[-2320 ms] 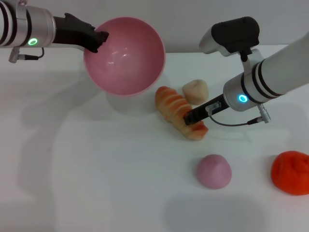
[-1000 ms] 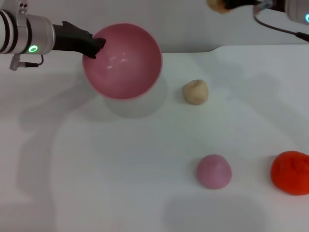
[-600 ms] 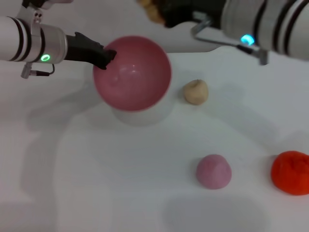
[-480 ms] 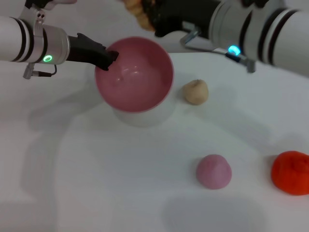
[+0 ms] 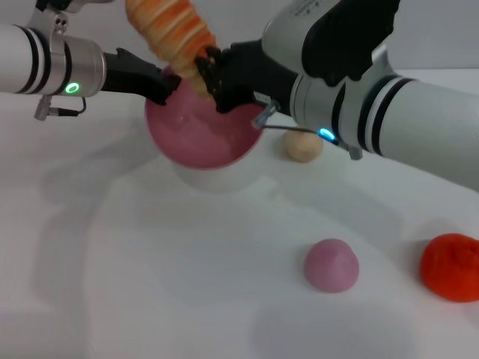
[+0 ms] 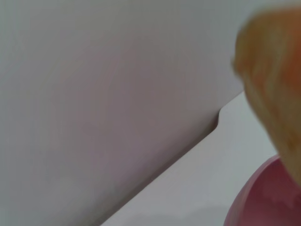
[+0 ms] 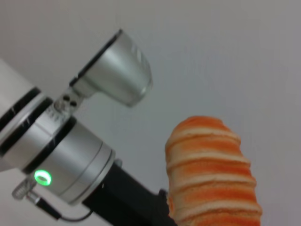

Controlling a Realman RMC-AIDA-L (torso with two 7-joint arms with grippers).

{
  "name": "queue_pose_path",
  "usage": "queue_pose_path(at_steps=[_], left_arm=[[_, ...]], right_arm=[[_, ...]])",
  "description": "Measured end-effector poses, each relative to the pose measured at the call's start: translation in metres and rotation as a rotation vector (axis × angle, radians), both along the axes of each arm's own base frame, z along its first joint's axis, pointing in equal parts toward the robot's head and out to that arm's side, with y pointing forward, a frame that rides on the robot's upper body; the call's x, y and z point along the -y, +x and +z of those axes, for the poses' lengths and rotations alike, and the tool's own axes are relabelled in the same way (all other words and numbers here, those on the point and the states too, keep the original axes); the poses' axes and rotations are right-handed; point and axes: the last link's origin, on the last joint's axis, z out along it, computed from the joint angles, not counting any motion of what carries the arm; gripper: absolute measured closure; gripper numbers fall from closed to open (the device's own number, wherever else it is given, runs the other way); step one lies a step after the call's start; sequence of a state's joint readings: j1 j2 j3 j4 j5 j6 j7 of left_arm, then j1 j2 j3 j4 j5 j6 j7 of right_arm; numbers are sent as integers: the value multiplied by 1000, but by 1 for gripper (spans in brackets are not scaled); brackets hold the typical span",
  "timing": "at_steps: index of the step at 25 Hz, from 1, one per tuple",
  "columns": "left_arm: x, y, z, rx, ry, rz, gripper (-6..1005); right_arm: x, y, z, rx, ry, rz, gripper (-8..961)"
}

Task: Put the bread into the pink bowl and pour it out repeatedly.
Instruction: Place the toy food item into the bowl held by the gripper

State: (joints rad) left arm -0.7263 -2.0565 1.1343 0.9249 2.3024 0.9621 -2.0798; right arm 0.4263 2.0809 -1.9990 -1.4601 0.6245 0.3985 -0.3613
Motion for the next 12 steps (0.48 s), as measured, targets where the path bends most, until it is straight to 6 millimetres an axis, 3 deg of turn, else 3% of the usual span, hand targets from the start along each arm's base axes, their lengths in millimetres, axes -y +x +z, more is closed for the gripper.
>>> queue_pose_path(at_steps=[11, 12], left_arm=[[-2, 0, 2, -3, 8, -2, 953], [-2, 0, 3, -5, 11, -2, 953]], right_arm=[[3, 7, -6, 34, -44, -26, 769], [3, 6, -6, 33, -43, -23, 725]])
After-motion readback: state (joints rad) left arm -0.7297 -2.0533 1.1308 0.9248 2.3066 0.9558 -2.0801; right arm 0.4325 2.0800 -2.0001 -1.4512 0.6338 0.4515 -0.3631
